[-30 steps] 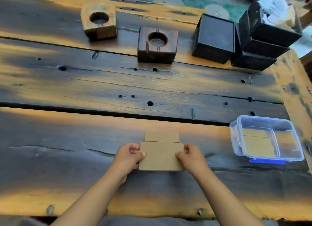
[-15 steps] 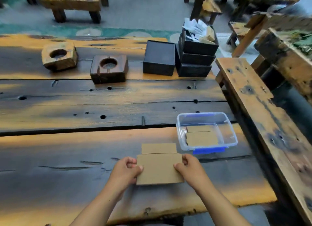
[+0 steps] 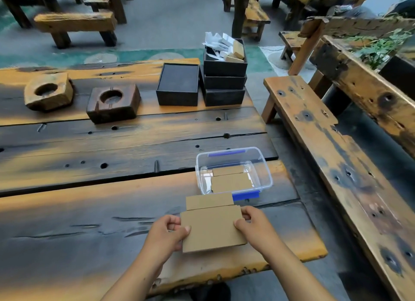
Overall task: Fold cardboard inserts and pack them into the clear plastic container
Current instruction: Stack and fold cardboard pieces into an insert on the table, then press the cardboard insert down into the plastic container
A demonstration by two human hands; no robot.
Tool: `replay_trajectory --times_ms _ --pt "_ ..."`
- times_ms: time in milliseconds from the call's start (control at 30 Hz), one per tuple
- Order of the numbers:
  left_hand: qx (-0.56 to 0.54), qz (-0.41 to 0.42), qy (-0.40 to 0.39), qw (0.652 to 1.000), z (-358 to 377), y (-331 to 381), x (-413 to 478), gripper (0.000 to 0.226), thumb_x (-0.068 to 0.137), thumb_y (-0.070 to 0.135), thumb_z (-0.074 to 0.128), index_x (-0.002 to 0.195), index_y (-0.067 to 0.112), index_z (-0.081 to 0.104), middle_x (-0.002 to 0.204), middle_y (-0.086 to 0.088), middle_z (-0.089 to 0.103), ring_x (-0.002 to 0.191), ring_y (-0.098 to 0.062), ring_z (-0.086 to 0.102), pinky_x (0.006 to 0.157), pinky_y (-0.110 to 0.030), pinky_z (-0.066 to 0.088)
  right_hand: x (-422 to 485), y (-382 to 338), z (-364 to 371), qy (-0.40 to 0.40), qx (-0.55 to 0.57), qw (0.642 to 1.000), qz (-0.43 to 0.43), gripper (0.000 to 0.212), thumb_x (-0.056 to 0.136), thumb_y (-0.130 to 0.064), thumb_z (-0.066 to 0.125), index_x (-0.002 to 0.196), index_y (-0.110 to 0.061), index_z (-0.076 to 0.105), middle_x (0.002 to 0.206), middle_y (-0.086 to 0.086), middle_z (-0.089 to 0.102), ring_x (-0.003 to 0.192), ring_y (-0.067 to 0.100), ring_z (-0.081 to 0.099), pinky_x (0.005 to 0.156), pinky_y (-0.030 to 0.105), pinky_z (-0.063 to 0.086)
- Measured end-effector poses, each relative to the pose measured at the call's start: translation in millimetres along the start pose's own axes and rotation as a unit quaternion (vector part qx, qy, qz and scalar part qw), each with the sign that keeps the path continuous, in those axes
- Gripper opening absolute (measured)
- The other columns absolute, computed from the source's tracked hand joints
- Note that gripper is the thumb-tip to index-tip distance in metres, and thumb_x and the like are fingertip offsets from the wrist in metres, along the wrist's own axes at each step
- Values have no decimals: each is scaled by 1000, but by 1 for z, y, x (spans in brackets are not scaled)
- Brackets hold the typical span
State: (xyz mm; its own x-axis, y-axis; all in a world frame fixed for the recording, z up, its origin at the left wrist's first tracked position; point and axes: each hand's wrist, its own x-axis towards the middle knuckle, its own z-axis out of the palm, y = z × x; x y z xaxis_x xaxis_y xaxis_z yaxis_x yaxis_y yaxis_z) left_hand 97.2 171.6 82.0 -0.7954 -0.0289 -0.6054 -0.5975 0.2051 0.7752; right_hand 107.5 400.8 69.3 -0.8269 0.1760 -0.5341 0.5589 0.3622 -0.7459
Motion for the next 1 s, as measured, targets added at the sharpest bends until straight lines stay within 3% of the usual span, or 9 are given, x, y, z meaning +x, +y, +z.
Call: replay_trajectory --times_ms 233,333,433,500,667,833,1000 --pt "-8 4 -25 1000 3 13 31 14 86 4 68 98 -1 63 91 -19 66 80 -26 66 80 -52 58 16 -15 -8 17 -41 999 1 20 84 -13 58 103 -19 65 102 -1 70 95 16 65 87 35 53" --pt "-27 1 -35 999 3 15 48 15 86 1 68 99 -3 62 86 -16 64 75 -24 64 73 -43 56 26 -24 -10 31 -65 997 8 20 84 -14 58 102 -20 65 101 -1 70 95 18 65 90 37 54" --pt "-30 -8 -50 998 4 17 62 19 86 -1 67 102 -7 60 86 -17 64 73 -24 63 66 -36 54 35 -29 -8 47 -78 996 16 21 82 -13 58 101 -19 66 102 5 72 97 24 66 92 42 53" --pt "-32 -10 -58 998 4 23 74 21 86 -2 66 104 -10 59 88 -20 63 75 -26 63 69 -40 54 45 -31 -6 58 -82 995 15 21 82 -12 59 101 -14 66 103 11 71 98 29 66 92 45 53" --pt "-30 -3 -47 998 10 41 93 22 86 -2 67 105 -9 58 77 -9 59 66 -19 60 61 -33 54 69 -40 -15 64 -108 992 17 24 81 -16 63 103 -8 62 106 14 70 99 31 65 90 43 52" --pt "-8 7 -10 1000 32 60 109 11 83 2 70 86 7 60 76 -5 57 71 -21 59 81 -55 57 106 -50 -37 50 -99 994 8 15 81 -12 64 96 -10 64 101 11 72 95 29 67 85 37 53" --pt "19 15 39 999 66 81 127 21 82 6 70 100 0 62 84 -8 57 79 -25 59 86 -56 56 144 -53 -72 21 -125 992 -17 14 81 -14 66 95 -17 63 96 5 71 91 25 67 88 43 54"
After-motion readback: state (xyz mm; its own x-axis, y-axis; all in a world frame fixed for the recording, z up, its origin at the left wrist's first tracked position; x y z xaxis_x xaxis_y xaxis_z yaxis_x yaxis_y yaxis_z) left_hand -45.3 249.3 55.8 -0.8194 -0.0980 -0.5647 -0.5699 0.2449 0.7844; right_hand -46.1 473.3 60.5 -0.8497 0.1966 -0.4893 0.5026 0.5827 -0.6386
